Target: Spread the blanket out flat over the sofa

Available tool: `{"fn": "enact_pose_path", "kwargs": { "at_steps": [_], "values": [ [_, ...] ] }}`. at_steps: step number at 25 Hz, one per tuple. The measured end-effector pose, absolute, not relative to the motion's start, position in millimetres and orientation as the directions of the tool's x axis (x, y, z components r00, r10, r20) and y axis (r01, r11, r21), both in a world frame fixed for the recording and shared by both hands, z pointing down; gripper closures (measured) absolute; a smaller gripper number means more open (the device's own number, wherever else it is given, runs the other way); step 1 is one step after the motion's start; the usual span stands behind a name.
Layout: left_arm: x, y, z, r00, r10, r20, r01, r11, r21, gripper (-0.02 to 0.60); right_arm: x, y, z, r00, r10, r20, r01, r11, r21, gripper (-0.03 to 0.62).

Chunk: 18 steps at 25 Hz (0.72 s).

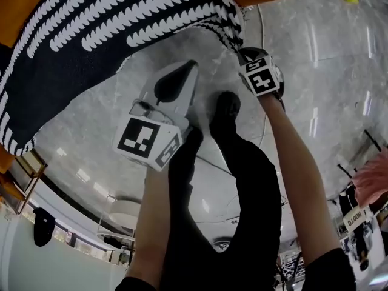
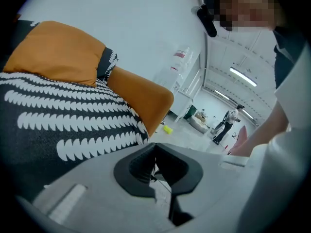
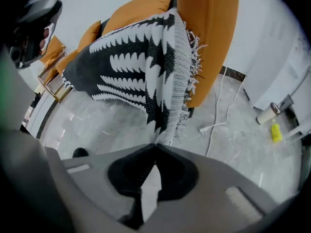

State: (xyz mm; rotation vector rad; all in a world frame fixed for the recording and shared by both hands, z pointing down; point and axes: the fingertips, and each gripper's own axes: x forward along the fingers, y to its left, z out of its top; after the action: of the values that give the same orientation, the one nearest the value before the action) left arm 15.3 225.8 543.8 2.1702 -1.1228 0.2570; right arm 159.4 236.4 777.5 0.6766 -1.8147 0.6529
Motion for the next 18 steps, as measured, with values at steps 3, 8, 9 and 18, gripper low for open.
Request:
{"fn": "enact_pose_path", "kwargs": {
  "at_steps": [3,8,9,18],
  "values": [
    [15.9,223.3,571.0,0.615,-0.649,0.448,-0.778,-0.408,0.477,0.571,153.6,227.5,801.3,-0.299,-0.15,0.942,-0.708,0.697,-0.114,0.58],
    [28.1,209.7,595.3,0.626,-0.652,0.428,-0.769,-0.428,0.474,0.571,152.9,211.4,826.0,-0.322,-0.149,0.935,-0.714,0.686,-0.137,0.582],
    [29.5,207.6,597.9,0.63,-0.651,0.423,-0.768,-0.438,0.468,0.571,152.0,208.9,829.4,-0.33,-0.152,0.932,-0.72,0.678,-0.145,0.582],
    [32.3,202.0,622.4,0.656,-0.633,0.411,-0.751,-0.494,0.438,0.571,135.7,194.1,860.2,-0.362,-0.194,0.912,-0.726,0.672,-0.145,0.583]
  ]
}}
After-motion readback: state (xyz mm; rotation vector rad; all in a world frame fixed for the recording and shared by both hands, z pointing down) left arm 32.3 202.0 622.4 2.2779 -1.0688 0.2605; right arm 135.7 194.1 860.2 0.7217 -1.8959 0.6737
